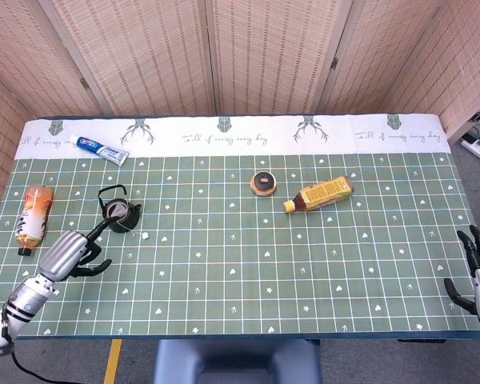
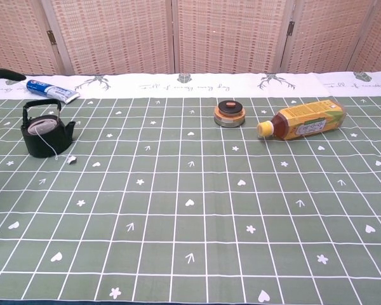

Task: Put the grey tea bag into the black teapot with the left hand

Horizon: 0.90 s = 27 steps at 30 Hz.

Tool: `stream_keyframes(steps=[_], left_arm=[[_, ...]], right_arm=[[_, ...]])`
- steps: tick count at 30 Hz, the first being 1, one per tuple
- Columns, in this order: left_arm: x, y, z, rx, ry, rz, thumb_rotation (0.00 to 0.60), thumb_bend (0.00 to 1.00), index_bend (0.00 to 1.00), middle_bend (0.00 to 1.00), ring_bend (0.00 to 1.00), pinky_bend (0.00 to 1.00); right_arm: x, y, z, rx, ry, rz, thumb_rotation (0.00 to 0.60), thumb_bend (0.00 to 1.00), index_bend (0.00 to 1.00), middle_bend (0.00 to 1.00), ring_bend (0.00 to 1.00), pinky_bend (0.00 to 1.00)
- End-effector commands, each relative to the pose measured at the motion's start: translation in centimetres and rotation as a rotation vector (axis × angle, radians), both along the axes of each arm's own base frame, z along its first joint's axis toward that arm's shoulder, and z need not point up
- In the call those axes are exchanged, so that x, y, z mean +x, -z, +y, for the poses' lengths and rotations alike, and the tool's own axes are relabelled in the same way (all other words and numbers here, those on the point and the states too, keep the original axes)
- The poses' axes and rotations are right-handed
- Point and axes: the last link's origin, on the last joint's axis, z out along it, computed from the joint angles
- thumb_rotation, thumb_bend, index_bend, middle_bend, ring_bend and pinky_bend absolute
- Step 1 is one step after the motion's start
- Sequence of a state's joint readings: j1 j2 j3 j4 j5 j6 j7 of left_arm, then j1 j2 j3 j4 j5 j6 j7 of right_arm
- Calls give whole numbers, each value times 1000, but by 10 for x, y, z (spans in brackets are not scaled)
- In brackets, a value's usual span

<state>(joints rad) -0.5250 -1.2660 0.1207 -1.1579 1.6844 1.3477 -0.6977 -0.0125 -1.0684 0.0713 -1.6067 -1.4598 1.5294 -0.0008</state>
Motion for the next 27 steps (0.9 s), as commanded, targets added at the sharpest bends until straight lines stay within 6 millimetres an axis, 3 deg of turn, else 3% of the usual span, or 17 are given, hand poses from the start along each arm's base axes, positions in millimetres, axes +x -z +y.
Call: stream_keyframes(steps=[1,6,14,27], left_arm=[[22,-28,28,-274,-209,-28,600,451,26,1000,1000,1000],[32,-29,55,-360,-302,112,600,458,20,1000,1000,1000],[37,-9,82,-409,-350,283,600,457,19,1000,1000,1000],[20,1,94,-409,-408,310,600,458,44,1000,1000,1000]], right_arm=[[-1,0,-1,3,4,1,600,365,0,0,0,0],[-1,1,-2,10,8,1,600,365,0,0,0,0],[-5,0,-6,9,24,-4,600,365,0,0,0,0],[-5,-1,-6,5,24,-8,600,365,0,0,0,0]])
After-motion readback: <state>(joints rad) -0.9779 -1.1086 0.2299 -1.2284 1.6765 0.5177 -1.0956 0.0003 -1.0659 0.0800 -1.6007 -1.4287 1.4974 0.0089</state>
